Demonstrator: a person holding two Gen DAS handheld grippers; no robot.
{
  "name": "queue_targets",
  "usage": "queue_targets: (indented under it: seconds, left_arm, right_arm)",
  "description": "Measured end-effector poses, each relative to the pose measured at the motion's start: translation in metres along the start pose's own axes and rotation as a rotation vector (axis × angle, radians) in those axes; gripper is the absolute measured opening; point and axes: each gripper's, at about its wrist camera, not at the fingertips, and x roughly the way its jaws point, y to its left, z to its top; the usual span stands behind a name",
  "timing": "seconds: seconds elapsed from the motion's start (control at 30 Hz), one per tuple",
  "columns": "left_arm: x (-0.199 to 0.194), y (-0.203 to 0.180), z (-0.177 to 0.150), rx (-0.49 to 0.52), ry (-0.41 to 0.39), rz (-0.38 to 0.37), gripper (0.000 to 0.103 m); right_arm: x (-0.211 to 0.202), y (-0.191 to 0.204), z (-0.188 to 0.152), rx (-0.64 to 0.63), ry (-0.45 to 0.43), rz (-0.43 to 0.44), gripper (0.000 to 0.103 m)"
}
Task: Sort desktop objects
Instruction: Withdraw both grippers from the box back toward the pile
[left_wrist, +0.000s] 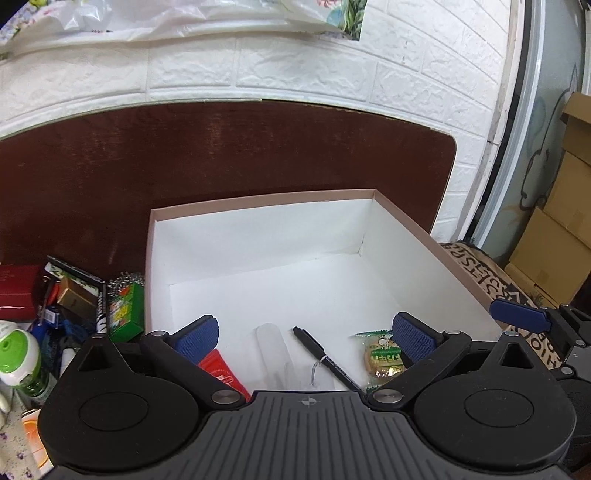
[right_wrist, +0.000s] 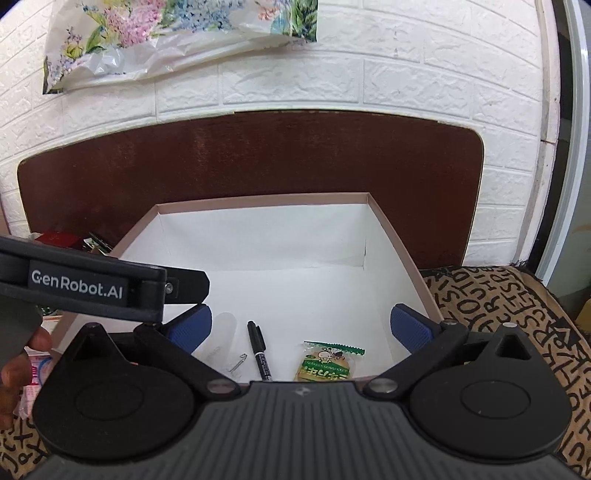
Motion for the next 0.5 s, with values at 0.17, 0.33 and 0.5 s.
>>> queue_targets:
  seconds: [0.17, 0.33, 0.5]
  left_arm:
    - [-0.031, -0.001, -0.011, 0.016, -0.025, 0.022, 0.103]
    - [-0.067, 0.007, -0.03, -0.004, -0.048, 0.045, 0.103]
    - [-0.108, 0.023, -0.061, -0.046, -0.08, 0.079, 0.103]
  right_arm:
    - [-0.024, 0.011, 0.0, 0.006, -0.016, 0.006, 0.103]
    - [-0.047, 0.028, -0.008, 0.008, -0.024, 0.029, 0.103]
    - [-0.072, 0.054, -0.021, -0.001, -0.025, 0.07, 0.103]
